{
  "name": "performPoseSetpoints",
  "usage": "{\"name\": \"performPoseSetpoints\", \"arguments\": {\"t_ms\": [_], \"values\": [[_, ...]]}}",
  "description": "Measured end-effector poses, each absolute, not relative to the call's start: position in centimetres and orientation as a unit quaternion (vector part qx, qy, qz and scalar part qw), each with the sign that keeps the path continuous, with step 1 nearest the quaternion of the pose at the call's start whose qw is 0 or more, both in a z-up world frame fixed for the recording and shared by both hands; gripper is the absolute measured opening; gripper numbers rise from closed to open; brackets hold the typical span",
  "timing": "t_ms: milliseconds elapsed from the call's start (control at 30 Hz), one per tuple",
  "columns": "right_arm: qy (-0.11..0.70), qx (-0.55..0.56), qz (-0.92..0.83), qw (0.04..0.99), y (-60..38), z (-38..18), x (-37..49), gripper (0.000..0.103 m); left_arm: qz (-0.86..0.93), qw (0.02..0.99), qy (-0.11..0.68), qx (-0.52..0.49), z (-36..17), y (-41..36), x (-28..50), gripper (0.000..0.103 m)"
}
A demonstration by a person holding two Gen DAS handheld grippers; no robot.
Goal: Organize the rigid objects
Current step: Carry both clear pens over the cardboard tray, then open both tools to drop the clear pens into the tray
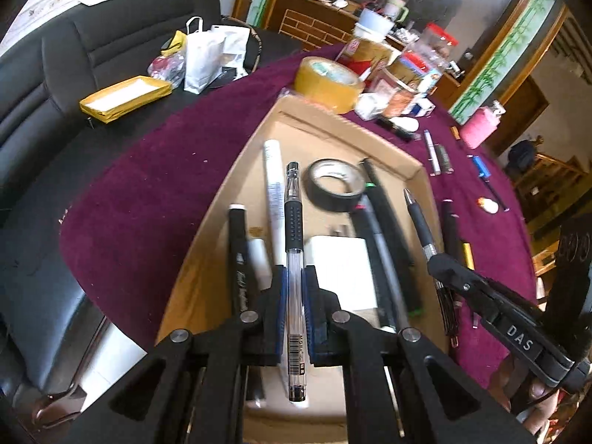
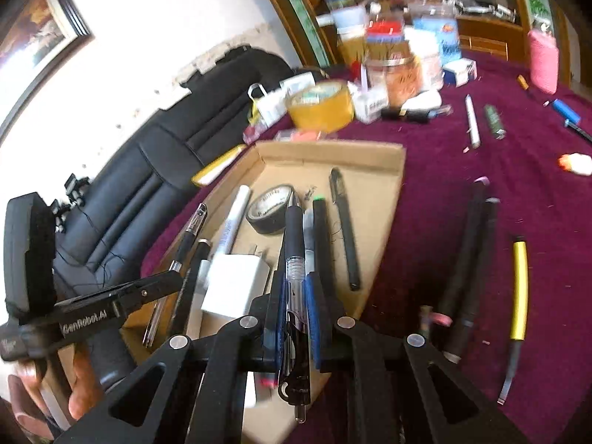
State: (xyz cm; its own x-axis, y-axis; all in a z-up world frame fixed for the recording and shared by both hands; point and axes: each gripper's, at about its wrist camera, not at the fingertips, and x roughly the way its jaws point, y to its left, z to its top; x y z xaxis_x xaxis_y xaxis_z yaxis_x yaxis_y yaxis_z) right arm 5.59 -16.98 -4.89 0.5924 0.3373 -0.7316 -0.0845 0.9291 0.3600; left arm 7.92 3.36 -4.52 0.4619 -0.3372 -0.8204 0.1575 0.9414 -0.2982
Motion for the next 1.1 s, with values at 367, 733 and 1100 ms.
{"name": "performPoseSetpoints", "arguments": {"t_ms": [367, 733, 1100], "values": [[0.469, 0.116, 0.086, 0.871, -15.6, -7.2, 8.2, 0.012, -0.137, 0.855, 0.496, -0.06, -6.3, 2.4, 8.5, 0.008], [0.467, 0.109, 0.074, 0.874, -15.3, -7.2, 8.8, 0.013, -0.134, 0.857, 0.495, -0.057, -6.7, 2.2, 8.7, 0.008], [0.43, 0.14, 0.084, 0.888, -16.3, -5.5, 6.1, 0.066, -0.111, 0.885, 0.451, -0.028, -4.9, 1.8, 6.3, 0.069]]}}
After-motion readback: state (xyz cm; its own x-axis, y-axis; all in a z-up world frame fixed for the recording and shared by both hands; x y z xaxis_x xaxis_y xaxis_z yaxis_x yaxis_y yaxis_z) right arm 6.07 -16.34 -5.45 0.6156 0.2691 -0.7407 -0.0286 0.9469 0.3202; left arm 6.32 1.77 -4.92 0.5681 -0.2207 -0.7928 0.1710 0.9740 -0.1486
